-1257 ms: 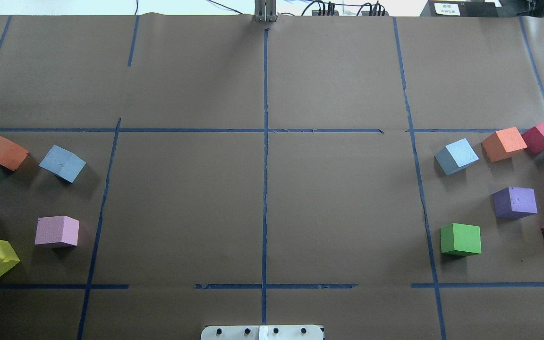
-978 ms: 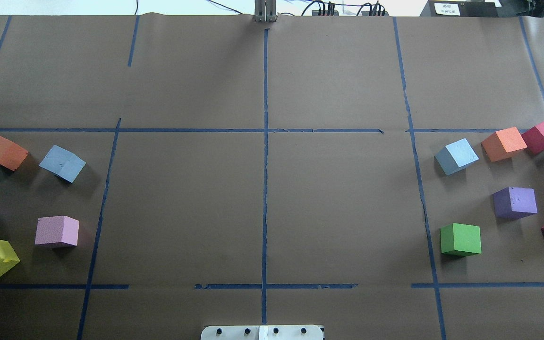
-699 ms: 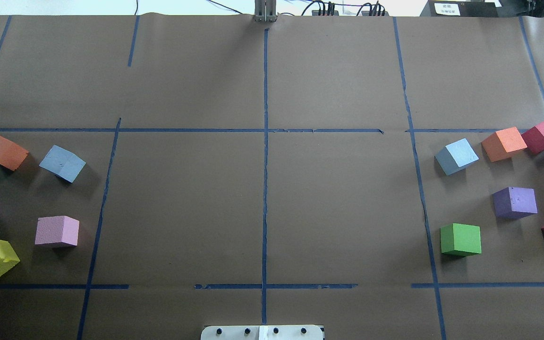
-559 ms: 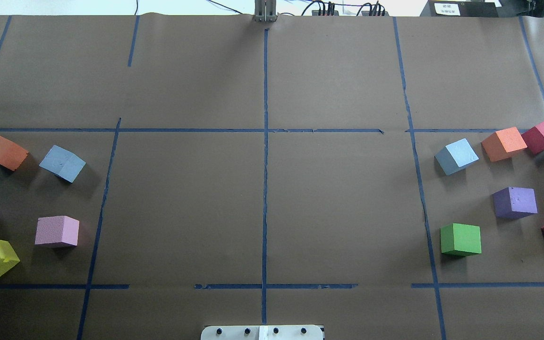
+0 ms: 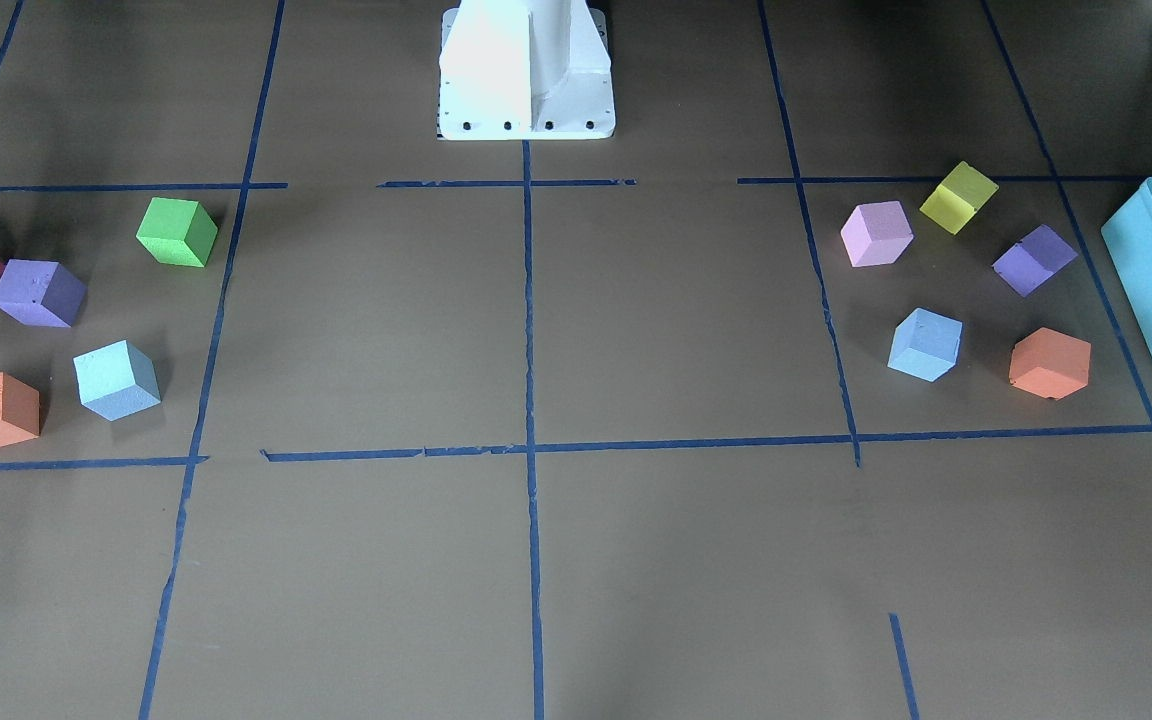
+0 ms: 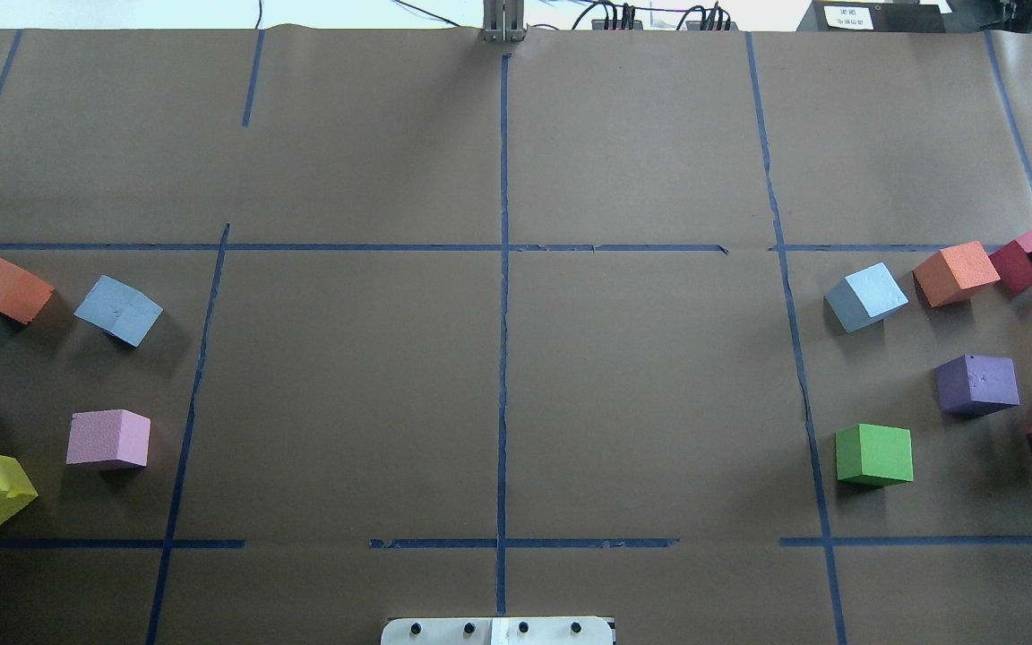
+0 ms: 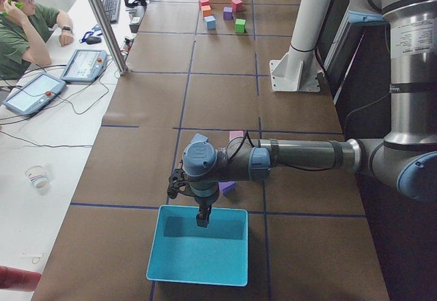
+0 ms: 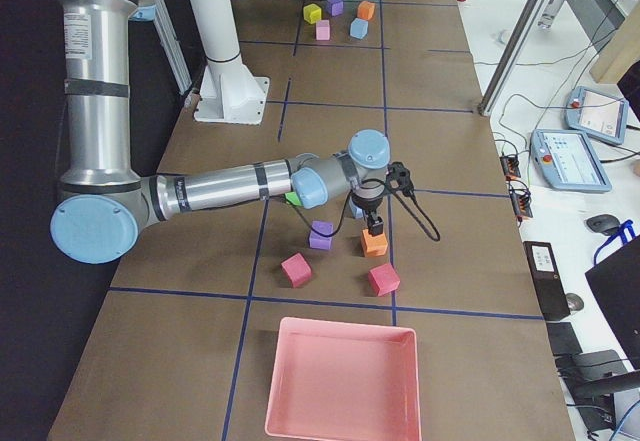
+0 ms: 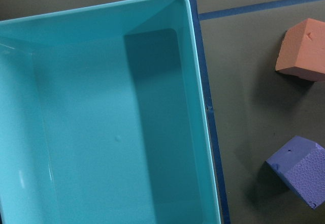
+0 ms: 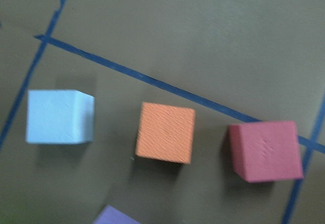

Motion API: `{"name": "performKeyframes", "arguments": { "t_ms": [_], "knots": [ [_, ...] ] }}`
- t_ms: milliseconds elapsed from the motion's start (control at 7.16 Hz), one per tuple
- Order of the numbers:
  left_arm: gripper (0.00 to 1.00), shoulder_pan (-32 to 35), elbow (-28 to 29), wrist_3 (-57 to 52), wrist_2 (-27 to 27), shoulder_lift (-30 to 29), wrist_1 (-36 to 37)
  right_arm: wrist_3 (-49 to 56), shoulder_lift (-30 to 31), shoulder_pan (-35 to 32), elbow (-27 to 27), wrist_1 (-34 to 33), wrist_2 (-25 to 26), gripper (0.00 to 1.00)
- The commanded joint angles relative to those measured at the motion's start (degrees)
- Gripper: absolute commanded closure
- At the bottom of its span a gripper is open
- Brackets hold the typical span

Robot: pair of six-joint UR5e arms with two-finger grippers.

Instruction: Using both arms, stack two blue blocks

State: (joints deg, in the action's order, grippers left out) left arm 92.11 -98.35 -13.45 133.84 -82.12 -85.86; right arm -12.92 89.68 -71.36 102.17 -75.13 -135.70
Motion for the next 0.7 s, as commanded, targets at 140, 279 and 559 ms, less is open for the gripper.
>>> {"name": "performKeyframes", "arguments": {
  "t_ms": [140, 279, 559],
  "knots": [
    [0.00, 0.0, 0.0, 0.0, 0.1, 0.0, 0.0, -12.8, -5.4, 10.7, -0.6, 0.8, 5.8, 0.00],
    [0.00, 0.0, 0.0, 0.0, 0.1, 0.0, 0.0, -13.0, -5.8, 12.5, -1.0, 0.7, 7.8, 0.00],
    [0.00, 0.0, 0.0, 0.0, 0.1, 0.0, -0.1, -12.9, -6.2, 15.4, -3.0, 0.9, 10.4, 0.00]
  ]
}}
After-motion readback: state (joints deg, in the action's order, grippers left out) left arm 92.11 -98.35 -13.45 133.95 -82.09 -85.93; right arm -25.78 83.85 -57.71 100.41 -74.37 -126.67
